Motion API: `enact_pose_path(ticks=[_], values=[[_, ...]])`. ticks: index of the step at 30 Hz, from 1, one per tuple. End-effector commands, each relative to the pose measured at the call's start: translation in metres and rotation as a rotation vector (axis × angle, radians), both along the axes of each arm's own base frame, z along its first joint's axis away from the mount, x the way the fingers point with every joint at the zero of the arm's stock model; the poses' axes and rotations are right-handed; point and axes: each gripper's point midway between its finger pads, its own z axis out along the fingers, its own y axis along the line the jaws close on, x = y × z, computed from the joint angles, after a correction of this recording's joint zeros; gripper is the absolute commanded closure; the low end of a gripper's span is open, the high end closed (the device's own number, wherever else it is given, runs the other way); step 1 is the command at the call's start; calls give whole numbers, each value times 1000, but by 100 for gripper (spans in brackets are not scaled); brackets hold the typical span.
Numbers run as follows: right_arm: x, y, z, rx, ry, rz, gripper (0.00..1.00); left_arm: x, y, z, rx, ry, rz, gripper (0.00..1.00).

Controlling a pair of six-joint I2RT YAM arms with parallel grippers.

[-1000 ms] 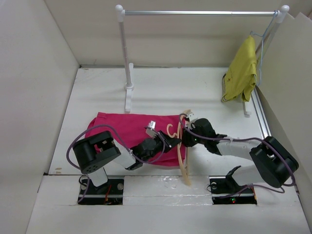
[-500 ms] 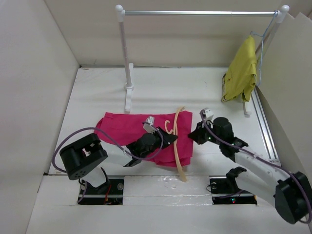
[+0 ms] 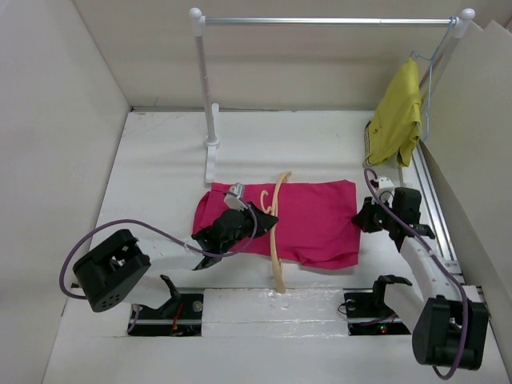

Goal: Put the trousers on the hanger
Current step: Place the trousers on the hanger, then place the hanger at the clothesline.

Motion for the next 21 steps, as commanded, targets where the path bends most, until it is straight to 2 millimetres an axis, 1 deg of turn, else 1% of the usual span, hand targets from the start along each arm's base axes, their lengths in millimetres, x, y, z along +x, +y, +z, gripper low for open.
enact_pose_path(ticks=[1,3,5,7,10,11,13,15,16,17,19,21], values=[[24,-11,26,-60,-100,55,100,-6,22,-28,195,-34,-46,100],[32,-15,25,-69,-93,56,100,-5,20,-29,226,-36,-67,100],[38,-11,21,-45,-88,79,100,-3,16,-24,214,-49,-69,100],[38,-9,15,-32,-72,87,100,2,15,-21,211,-58,-49,100],[37,-14,3,-58,-45,68,100,13,14,-18,247,-63,-17,100],[36,-18,-1,-64,-40,60,100,17,11,-11,243,-73,-10,100],[33,-18,-10,-62,-14,61,100,21,7,-4,236,-88,-8,100],[32,-18,-18,-61,-4,63,100,28,3,11,223,-109,10,100],[29,-18,-25,-59,19,59,100,25,-2,16,232,-123,17,100],[29,-19,-27,-67,19,58,100,28,-5,29,237,-142,30,100],[28,-20,-32,-70,33,56,100,32,-10,46,209,-164,42,100],[28,-19,-31,-63,32,57,100,34,-11,59,178,-184,52,100]])
